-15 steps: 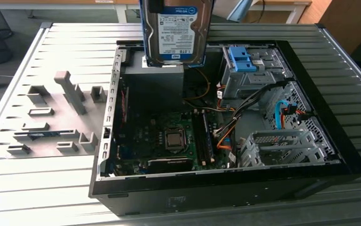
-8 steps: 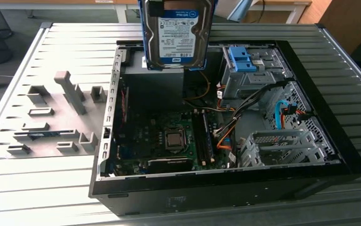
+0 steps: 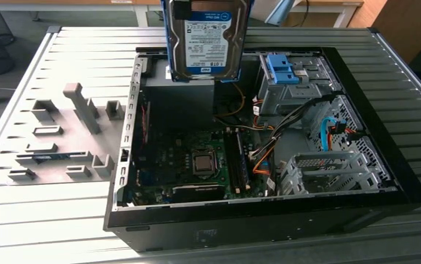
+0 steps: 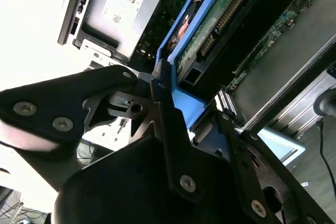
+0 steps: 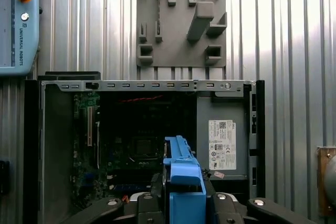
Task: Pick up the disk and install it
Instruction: 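Pick up the disk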
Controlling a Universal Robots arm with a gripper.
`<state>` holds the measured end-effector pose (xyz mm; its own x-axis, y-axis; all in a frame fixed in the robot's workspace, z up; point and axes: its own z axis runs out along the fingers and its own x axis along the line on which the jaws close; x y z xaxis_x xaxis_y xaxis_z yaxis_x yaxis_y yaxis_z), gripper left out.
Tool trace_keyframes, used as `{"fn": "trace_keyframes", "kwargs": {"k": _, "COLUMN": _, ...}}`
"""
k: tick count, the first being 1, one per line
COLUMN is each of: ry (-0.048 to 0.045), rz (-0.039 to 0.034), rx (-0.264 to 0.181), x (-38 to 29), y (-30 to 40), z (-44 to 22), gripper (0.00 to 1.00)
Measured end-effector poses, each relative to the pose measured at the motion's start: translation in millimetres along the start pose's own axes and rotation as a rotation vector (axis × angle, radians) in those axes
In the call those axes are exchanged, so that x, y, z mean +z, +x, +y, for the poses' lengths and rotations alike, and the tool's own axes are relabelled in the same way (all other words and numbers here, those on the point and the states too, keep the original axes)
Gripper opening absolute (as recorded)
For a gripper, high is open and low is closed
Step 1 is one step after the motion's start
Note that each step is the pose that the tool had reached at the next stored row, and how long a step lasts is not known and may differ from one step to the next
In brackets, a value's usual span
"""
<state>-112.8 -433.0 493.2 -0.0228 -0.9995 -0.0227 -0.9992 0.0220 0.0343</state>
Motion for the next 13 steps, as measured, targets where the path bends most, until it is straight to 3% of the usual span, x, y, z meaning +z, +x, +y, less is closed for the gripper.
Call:
{"fn": "trace_keyframes", "kwargs": {"k": 4, "ry": 0.0000, "rz": -0.0001, "rx": 0.000, "x": -0.1, "y": -0.1, "z": -3.8, "gripper": 0.36}}
{"fn": "trace_keyframes", "kwargs": {"k": 10, "ry": 0.0000, "rz": 0.0001, "rx": 0.000, "x": -0.7, "y": -0.5, "z": -22.0, "gripper": 0.36}}
{"fn": "trace_keyframes", "kwargs": {"k": 13, "ry": 0.0000, "rz": 0.0000, "rx": 0.000, "x": -0.7, "y": -0.5, "z": -22.5, "gripper": 0.36}}
